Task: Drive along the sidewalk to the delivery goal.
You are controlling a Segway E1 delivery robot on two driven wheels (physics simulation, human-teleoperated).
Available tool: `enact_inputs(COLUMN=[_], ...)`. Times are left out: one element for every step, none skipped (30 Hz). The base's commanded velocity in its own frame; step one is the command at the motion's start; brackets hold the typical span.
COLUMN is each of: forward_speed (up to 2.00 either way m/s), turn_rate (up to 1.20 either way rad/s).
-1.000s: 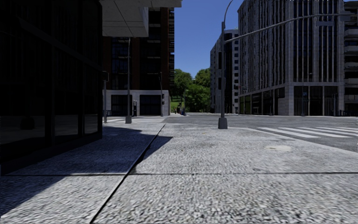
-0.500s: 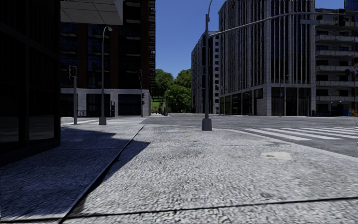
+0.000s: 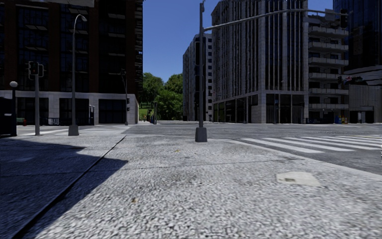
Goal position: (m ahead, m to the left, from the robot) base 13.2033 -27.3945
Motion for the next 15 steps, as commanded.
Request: enact_inputs(forward_speed=[1.73, 1.73, 1.73, 1.73, 1.73, 1.73, 1.73, 1.73, 1.73, 1.73, 1.73, 1.73, 1.73, 1.73, 1.73], turn_rate=[-0.34, -0.34, -0.34, -0.34, -0.34, -0.34, -0.34, -0.34, -0.34, -0.34, -0.34, -0.34, -0.34, -0.34, -0.34])
